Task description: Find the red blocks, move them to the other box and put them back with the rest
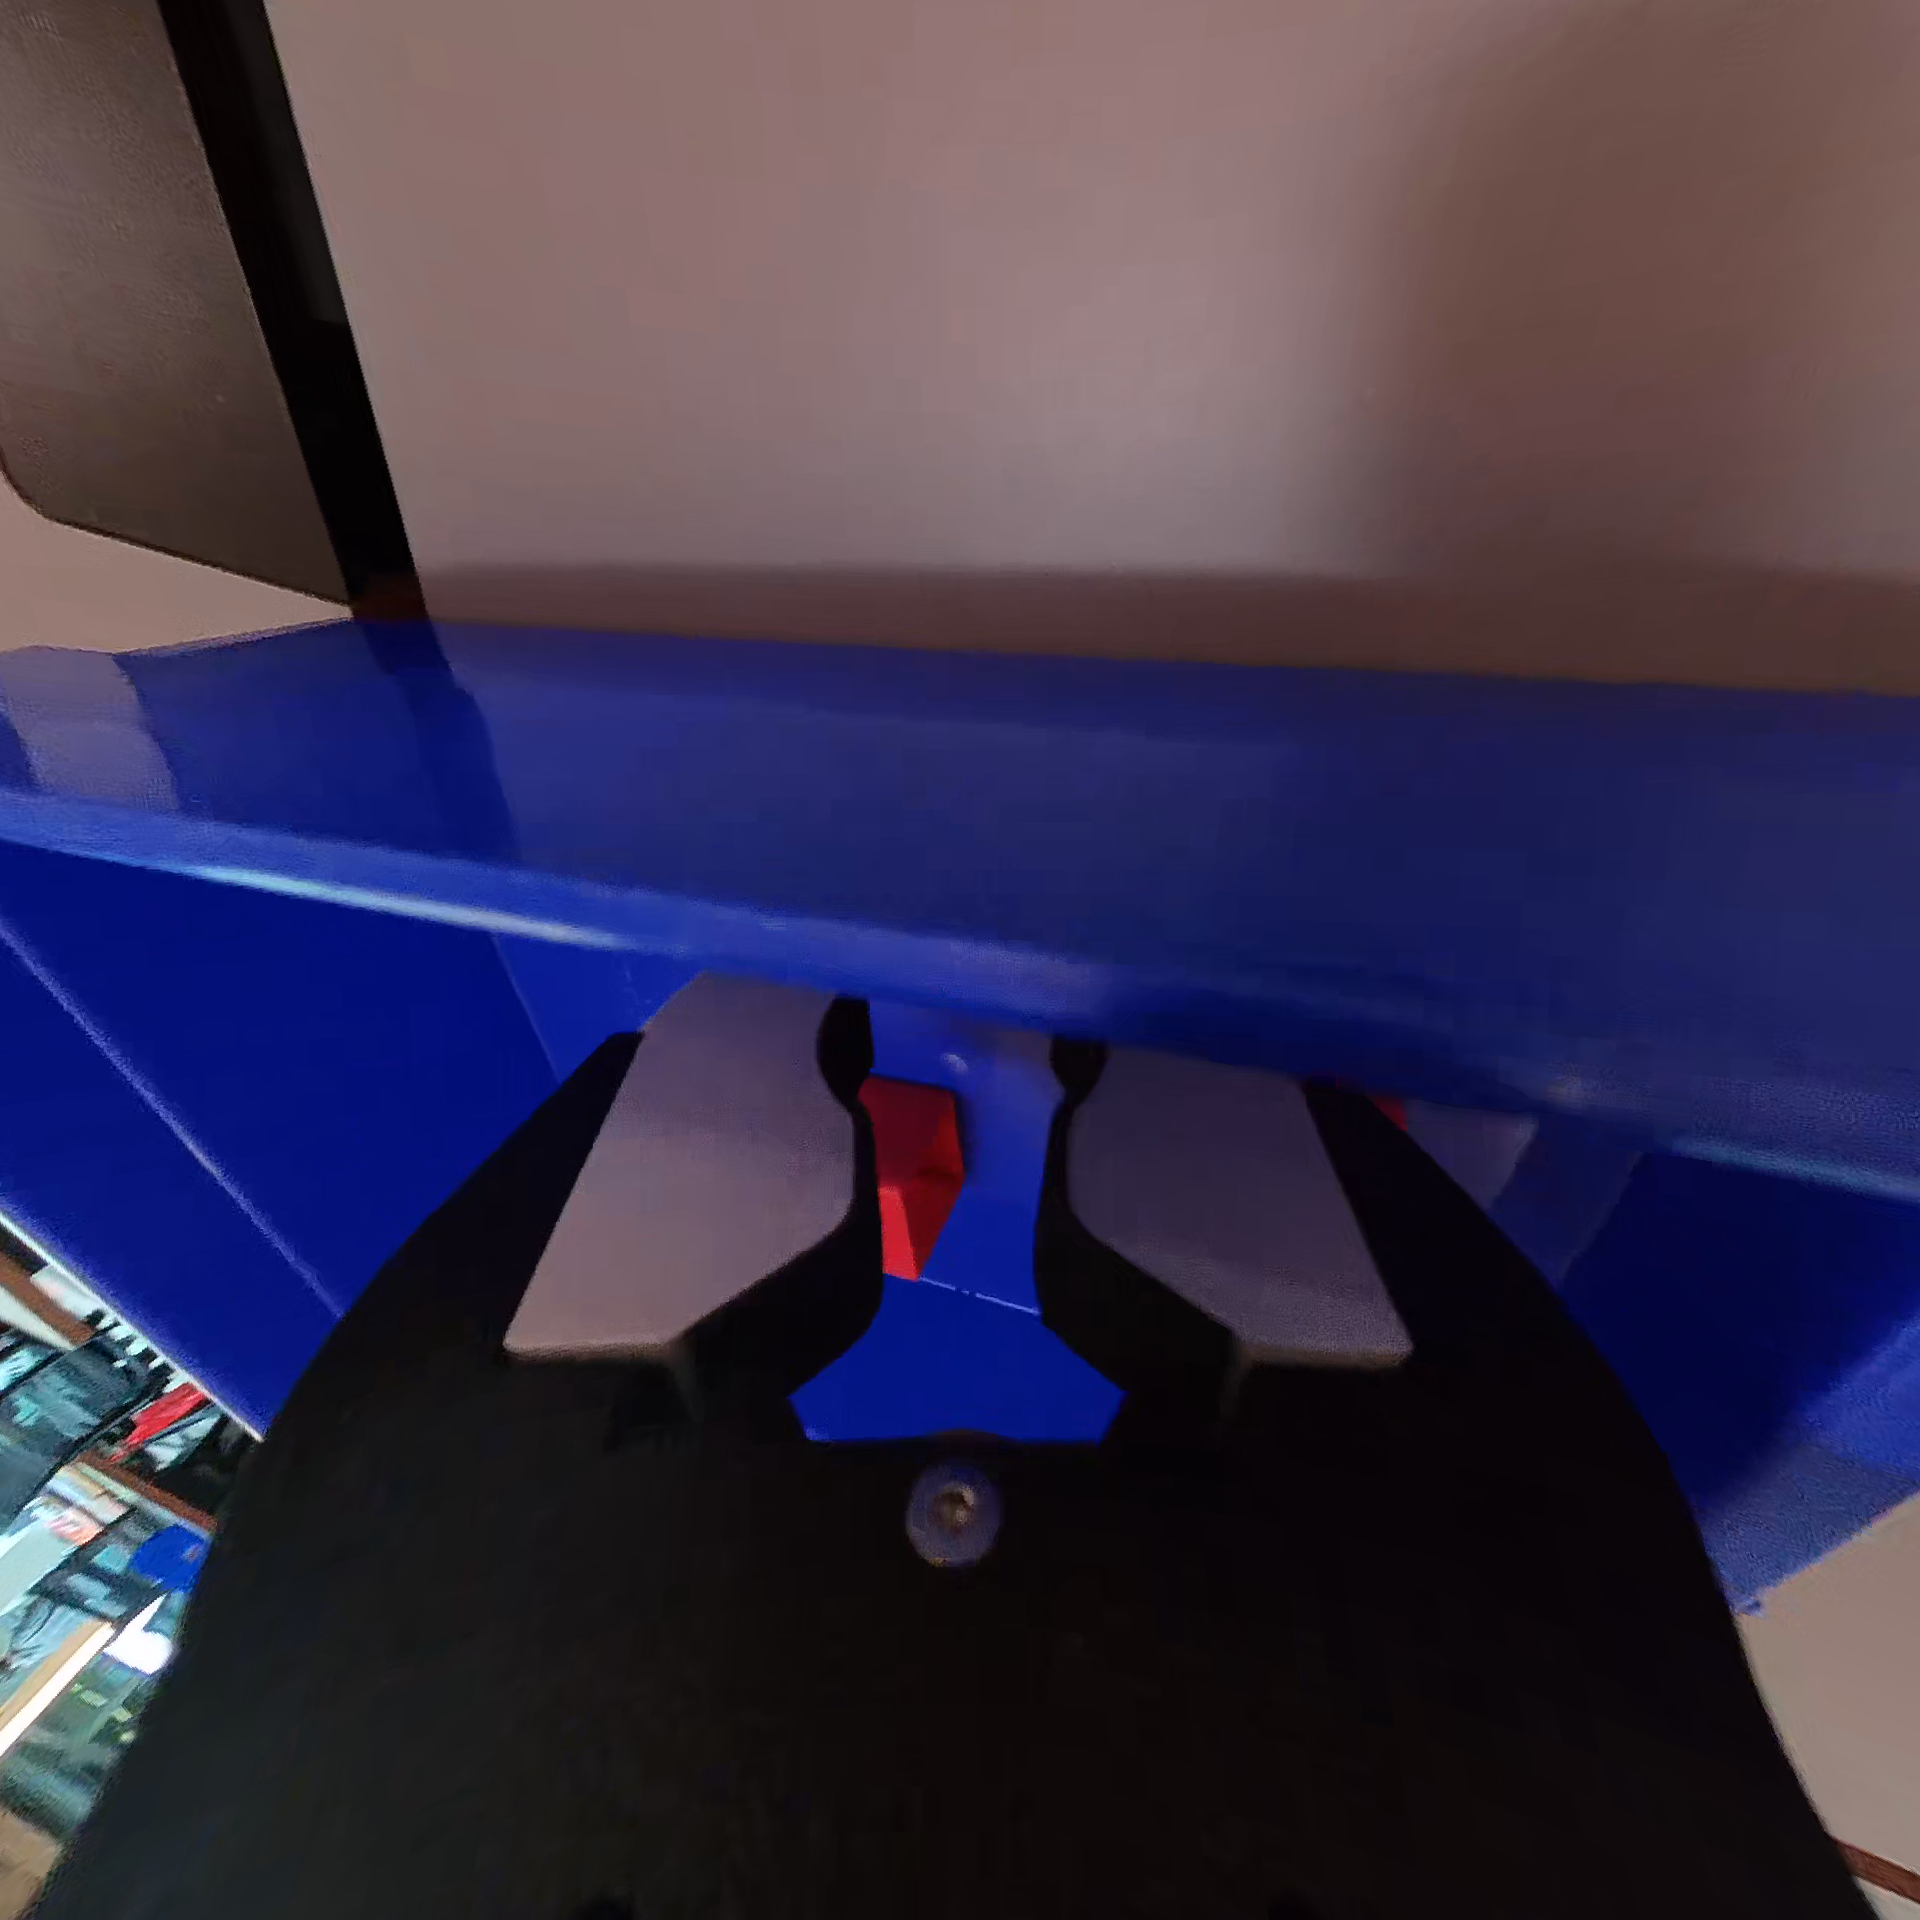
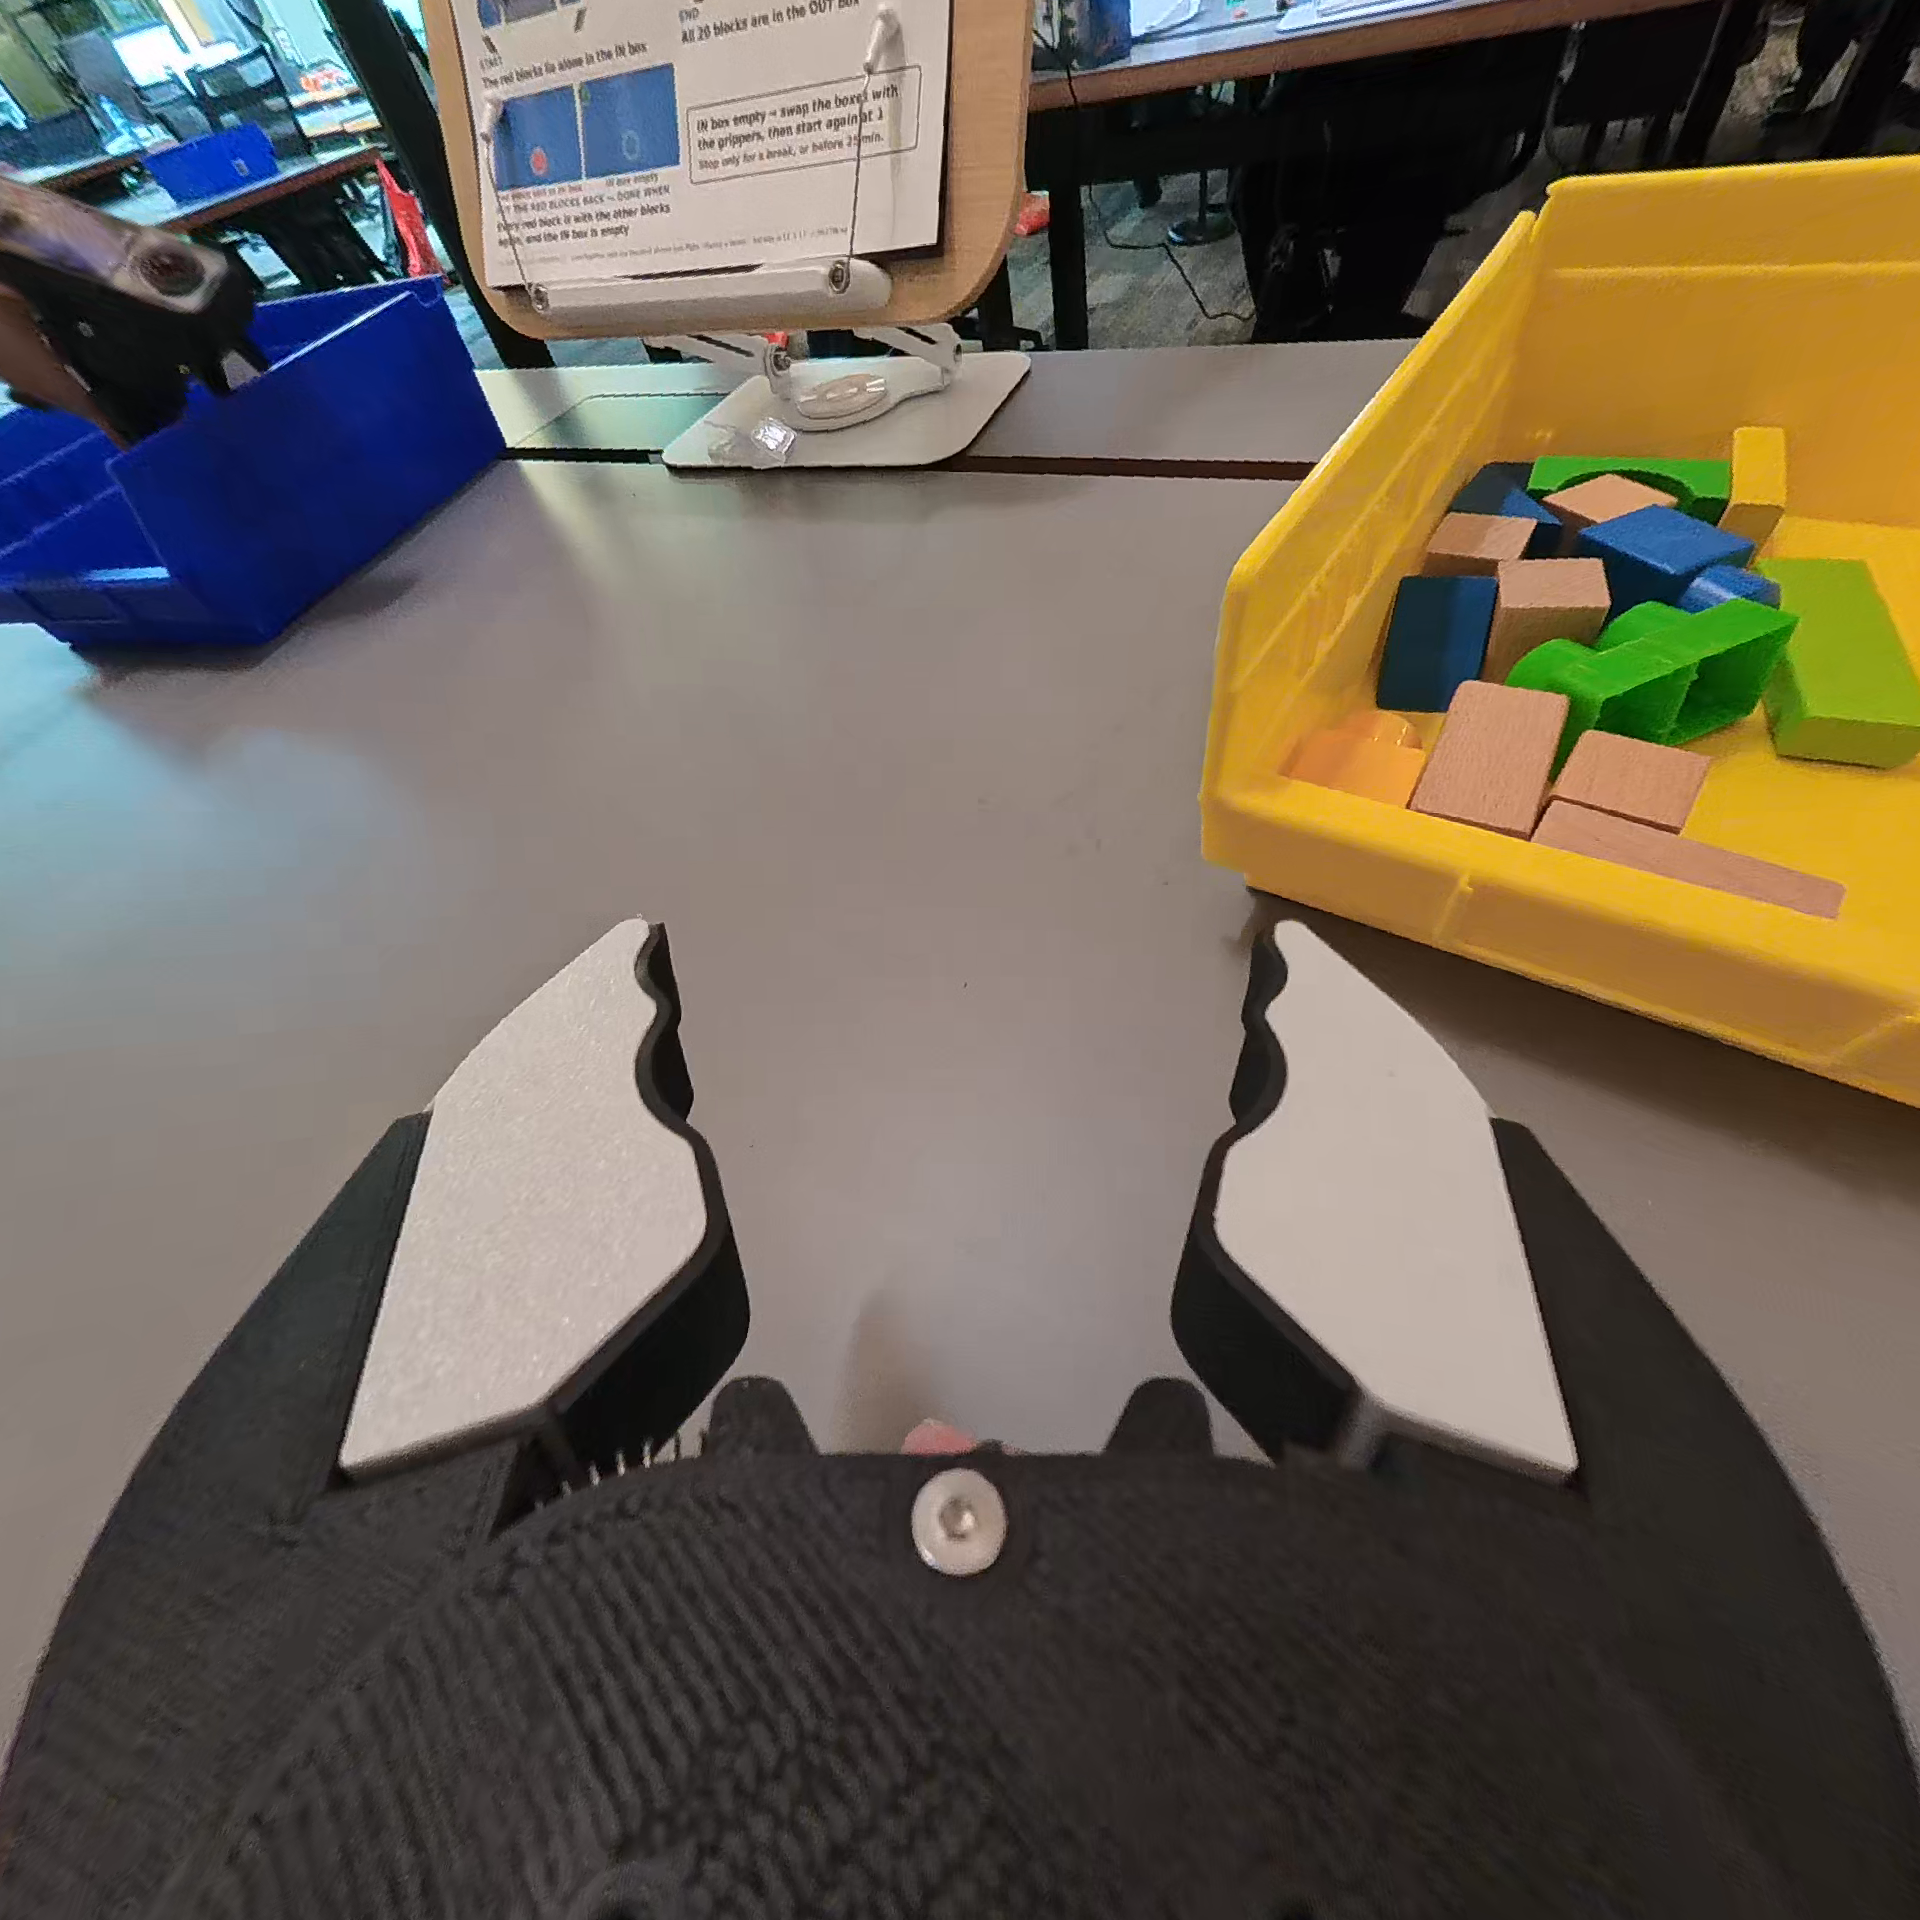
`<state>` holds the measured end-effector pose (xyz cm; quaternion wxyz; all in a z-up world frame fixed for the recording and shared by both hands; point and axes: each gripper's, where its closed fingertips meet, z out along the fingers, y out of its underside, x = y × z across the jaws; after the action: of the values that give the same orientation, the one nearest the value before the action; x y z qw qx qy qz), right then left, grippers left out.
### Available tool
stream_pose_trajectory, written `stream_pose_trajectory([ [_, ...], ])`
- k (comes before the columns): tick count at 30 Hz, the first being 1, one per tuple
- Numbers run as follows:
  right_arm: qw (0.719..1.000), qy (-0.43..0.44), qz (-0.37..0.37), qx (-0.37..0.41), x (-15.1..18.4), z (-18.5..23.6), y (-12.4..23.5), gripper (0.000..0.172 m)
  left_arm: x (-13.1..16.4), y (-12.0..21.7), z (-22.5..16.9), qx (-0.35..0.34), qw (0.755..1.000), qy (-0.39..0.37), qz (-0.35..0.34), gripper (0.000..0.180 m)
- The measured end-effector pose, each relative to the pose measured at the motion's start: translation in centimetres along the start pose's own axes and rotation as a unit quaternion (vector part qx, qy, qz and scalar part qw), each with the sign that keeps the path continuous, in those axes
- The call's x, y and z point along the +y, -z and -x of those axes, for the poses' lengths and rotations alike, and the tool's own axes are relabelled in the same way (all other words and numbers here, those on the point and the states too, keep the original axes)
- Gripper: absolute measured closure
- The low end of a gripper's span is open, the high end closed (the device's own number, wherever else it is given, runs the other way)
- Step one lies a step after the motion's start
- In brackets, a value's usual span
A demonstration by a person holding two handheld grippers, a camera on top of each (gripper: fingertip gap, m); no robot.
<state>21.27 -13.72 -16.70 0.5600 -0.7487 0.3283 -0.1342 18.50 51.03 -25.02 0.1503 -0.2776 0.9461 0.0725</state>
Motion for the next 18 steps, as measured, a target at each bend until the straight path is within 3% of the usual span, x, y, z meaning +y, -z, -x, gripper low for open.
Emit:
stream_pose_trajectory([
  [4, 1.0, 0.007, 0.002, -0.004, -0.3, 0.2, -0.6, 0.069, 0.0, 0.6, 0.3, -0.032, 0.999, 0.004, -0.007, 0.152],
  [8, 1.0, 0.018, 0.005, -0.025, -0.8, 1.3, -1.5, 0.07, 0.0, 5.2, 2.3, -0.11, 0.985, 0.106, -0.085, 0.152],
  [13, 0.997, 0.015, -0.003, -0.08, -1.7, 4.4, -3.2, 0.069, -1.6, 16.2, 1.9, -0.191, 0.907, 0.235, -0.291, 0.152],
  [18, 0.985, -0.006, -0.021, -0.169, -4.3, 9.7, -5.6, 0.069, -5.8, 23.6, -3.5, -0.212, 0.828, 0.26, -0.449, 0.153],
])
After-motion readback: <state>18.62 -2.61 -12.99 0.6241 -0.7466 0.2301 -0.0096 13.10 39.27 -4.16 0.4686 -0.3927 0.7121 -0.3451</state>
